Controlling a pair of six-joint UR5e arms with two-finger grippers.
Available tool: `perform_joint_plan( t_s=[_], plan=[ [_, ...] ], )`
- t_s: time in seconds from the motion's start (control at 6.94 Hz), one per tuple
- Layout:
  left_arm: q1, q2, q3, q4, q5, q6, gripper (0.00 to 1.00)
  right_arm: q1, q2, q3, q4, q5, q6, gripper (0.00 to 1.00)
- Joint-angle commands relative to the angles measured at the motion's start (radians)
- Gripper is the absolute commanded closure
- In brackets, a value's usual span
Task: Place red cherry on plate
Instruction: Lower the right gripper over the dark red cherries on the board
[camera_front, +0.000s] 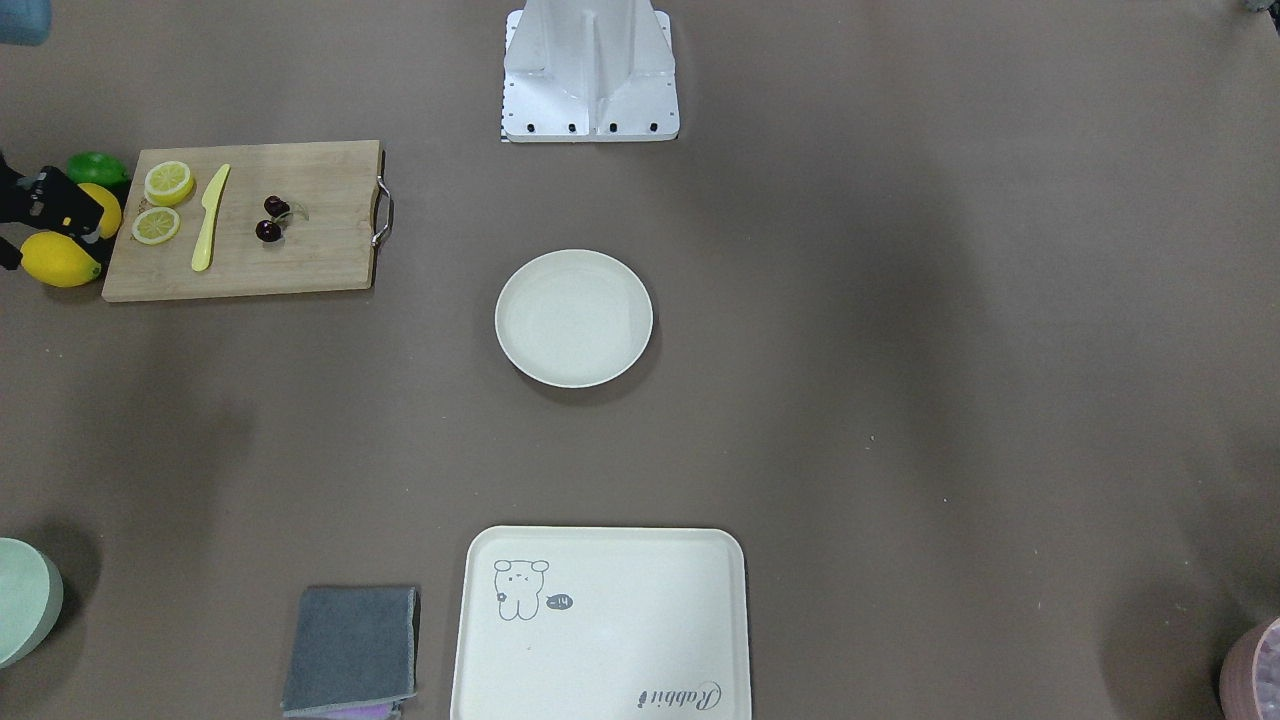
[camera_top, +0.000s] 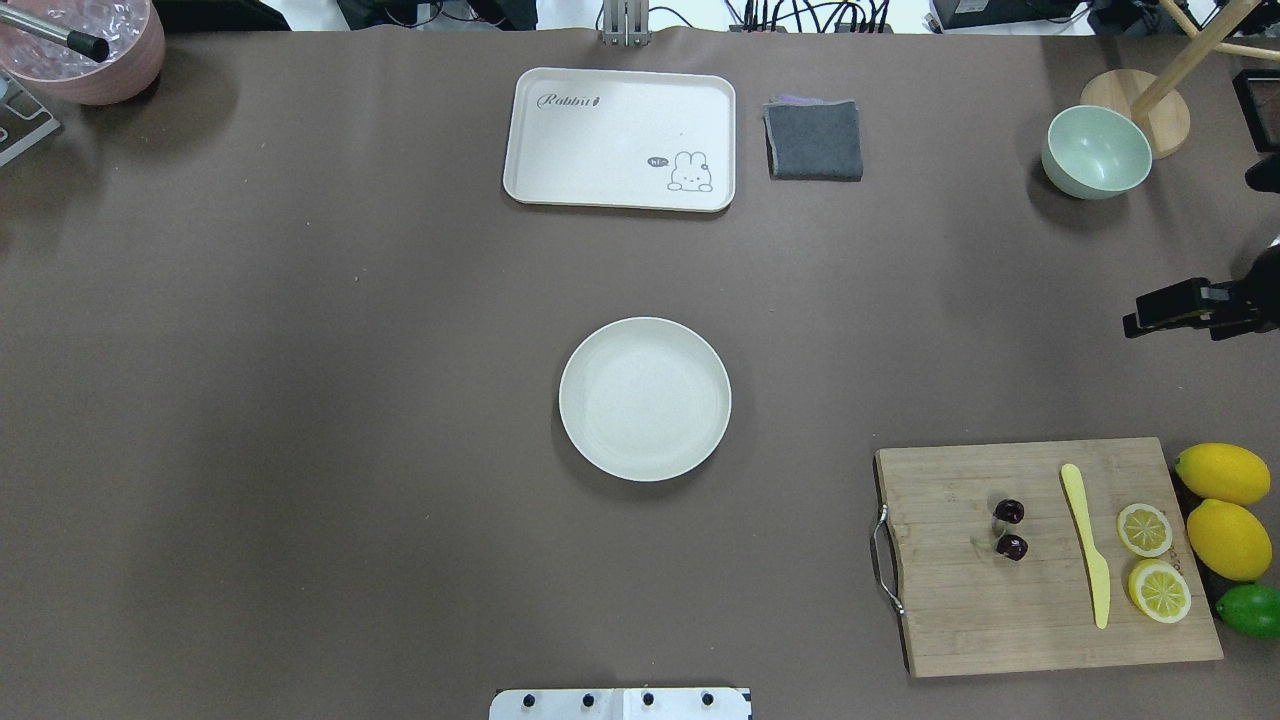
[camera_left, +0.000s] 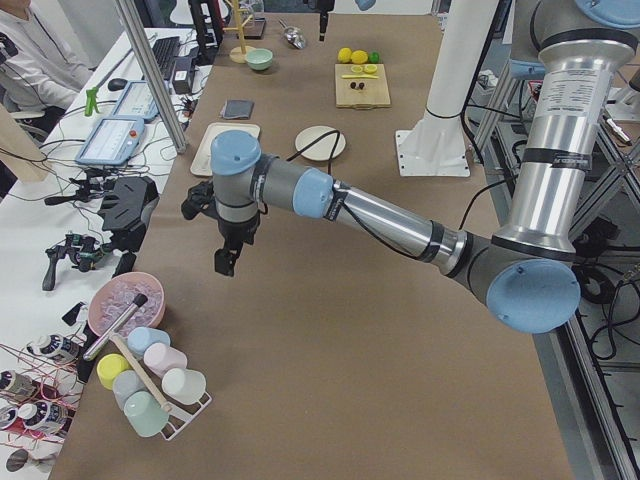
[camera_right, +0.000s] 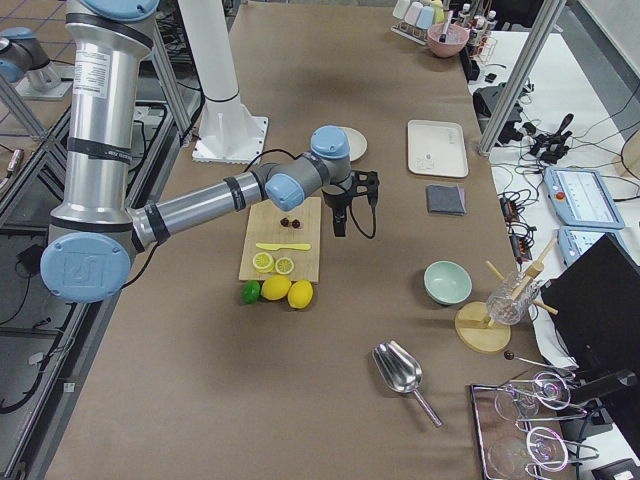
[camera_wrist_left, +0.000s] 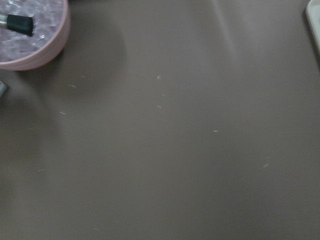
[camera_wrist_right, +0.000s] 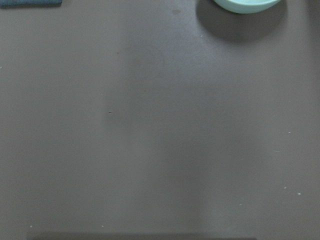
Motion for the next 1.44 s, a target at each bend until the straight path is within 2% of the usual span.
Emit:
perform_joint_plan(
  t_s=[0.0,0.14,0.29,0.58,0.72,0.86,1.01,1.3],
  plan=[
    [-0.116,0.085,0.119,0.025,-0.004,0.213,0.01,-0.201,0.001,0.046,0.0,-0.153,0.186,0.0],
    [-0.114,0.098,0.113,-0.027,-0.01,0.211,0.01,-0.275,-0.004,0.049,0.0,-0.204,0.217,0.0],
    [-0.114,0.098,0.112,-0.038,-0.012,0.21,0.01,-0.321,-0.01,0.058,0.0,-0.212,0.251,0.0],
    [-0.114,0.098,0.112,-0.05,-0.035,0.208,0.01,-0.471,-0.008,0.059,0.003,-0.348,0.471,0.0],
    [-0.114,0.1,0.122,-0.058,-0.108,0.208,0.01,-0.481,-0.022,0.059,0.005,-0.348,0.483,0.07],
    [-0.114,0.111,0.118,-0.058,-0.154,0.207,0.01,-0.481,-0.039,0.056,0.006,-0.35,0.553,0.2],
    [-0.114,0.121,0.116,-0.06,-0.189,0.208,0.01,-0.483,-0.048,0.051,0.027,-0.35,0.625,0.27],
    [-0.114,0.121,0.115,-0.06,-0.211,0.208,0.01,-0.506,-0.119,-0.009,0.223,-0.374,0.702,0.33]
  ],
)
